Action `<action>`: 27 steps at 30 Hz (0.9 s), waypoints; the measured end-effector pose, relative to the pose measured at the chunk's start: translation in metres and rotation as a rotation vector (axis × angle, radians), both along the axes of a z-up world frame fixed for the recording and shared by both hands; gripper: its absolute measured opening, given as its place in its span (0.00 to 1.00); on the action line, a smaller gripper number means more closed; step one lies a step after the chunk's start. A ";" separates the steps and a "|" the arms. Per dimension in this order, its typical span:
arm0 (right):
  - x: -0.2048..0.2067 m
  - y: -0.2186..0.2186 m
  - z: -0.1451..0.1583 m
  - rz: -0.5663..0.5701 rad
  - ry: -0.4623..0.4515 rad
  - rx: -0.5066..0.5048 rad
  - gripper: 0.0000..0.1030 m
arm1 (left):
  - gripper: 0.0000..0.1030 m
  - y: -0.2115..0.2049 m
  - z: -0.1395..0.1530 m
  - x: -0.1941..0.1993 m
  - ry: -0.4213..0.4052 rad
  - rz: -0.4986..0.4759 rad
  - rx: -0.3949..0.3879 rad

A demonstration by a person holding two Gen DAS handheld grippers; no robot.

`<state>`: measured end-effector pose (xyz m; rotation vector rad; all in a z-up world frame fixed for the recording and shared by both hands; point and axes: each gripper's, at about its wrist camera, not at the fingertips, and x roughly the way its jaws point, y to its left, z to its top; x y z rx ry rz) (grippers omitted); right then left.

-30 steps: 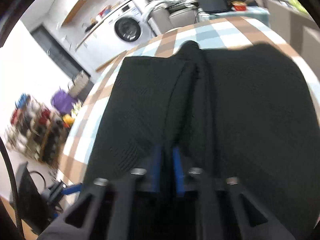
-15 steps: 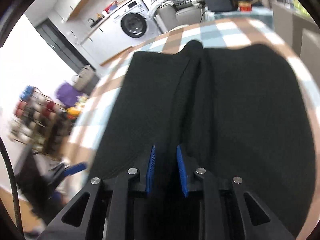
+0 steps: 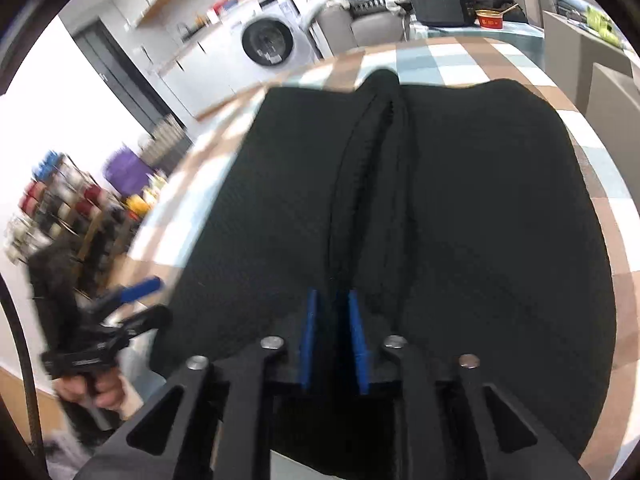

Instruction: Fold small clothes

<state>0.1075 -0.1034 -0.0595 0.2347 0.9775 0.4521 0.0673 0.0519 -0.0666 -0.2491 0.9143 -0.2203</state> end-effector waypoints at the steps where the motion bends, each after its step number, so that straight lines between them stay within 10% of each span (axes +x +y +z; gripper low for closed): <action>1: 0.005 -0.004 -0.001 -0.016 -0.004 0.003 0.38 | 0.80 0.002 -0.001 0.002 0.000 0.007 -0.007; 17: 0.091 0.017 -0.013 0.040 0.027 0.022 0.43 | 0.80 -0.002 -0.002 0.040 0.017 0.032 -0.011; 22: 0.082 0.026 -0.008 0.082 -0.034 -0.036 0.12 | 0.80 -0.001 0.000 0.047 0.018 0.043 -0.009; 27: 0.051 0.024 0.044 0.114 -0.190 -0.003 0.11 | 0.80 0.000 0.011 0.041 -0.007 0.056 -0.002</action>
